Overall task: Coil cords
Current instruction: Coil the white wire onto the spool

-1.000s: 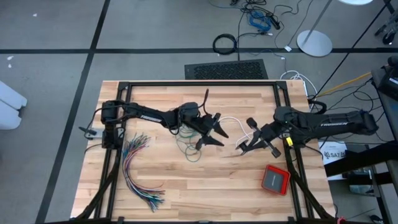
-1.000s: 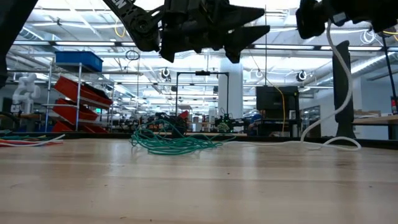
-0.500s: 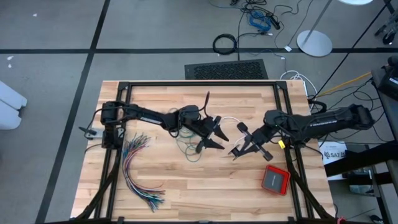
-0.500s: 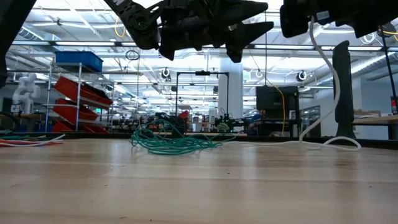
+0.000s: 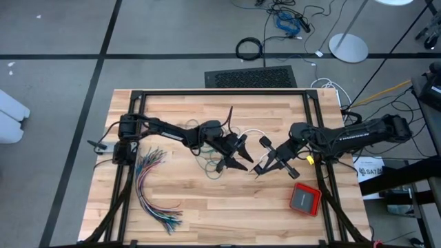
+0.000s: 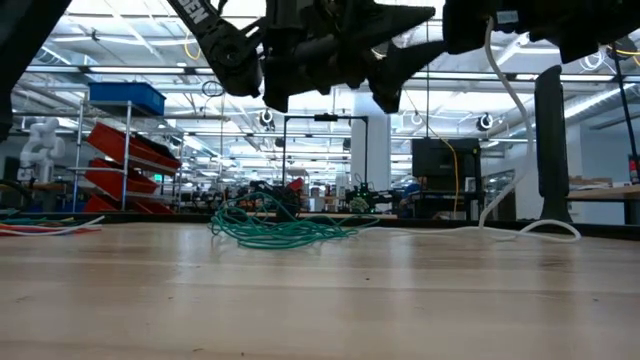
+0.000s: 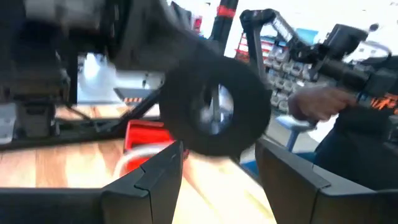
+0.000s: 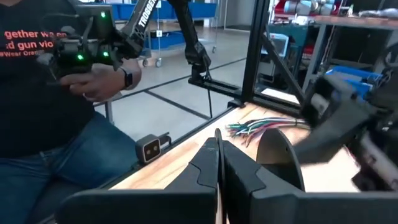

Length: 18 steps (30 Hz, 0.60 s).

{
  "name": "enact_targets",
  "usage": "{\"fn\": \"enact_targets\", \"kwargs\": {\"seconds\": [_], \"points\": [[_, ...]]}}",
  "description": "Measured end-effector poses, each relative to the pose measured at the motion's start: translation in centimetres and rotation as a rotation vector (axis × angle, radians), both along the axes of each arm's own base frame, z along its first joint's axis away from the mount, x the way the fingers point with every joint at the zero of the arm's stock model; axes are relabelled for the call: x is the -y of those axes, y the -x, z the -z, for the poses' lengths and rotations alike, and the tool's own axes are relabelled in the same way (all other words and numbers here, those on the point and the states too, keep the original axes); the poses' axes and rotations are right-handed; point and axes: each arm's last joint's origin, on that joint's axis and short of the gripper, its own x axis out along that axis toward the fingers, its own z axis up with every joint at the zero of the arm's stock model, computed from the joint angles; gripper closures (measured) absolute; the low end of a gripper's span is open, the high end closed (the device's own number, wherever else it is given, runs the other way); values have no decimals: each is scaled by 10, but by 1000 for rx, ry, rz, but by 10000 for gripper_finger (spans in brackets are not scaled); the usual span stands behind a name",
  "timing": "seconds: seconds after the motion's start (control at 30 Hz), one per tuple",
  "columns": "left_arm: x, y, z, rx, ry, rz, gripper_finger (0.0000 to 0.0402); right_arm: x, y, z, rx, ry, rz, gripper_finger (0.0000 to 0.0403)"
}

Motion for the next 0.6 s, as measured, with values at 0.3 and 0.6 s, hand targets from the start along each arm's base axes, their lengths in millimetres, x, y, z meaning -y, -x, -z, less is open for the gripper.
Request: {"fn": "enact_targets", "kwargs": {"seconds": [0.3, 0.6], "points": [[4, 0, -1, 15, 1, 48, 194, -1, -4, 3, -7, -5, -20, 403], [11, -3, -8, 45, -8, 69, 194, 0, -4, 2, 12, -5, -19, 403]]}}
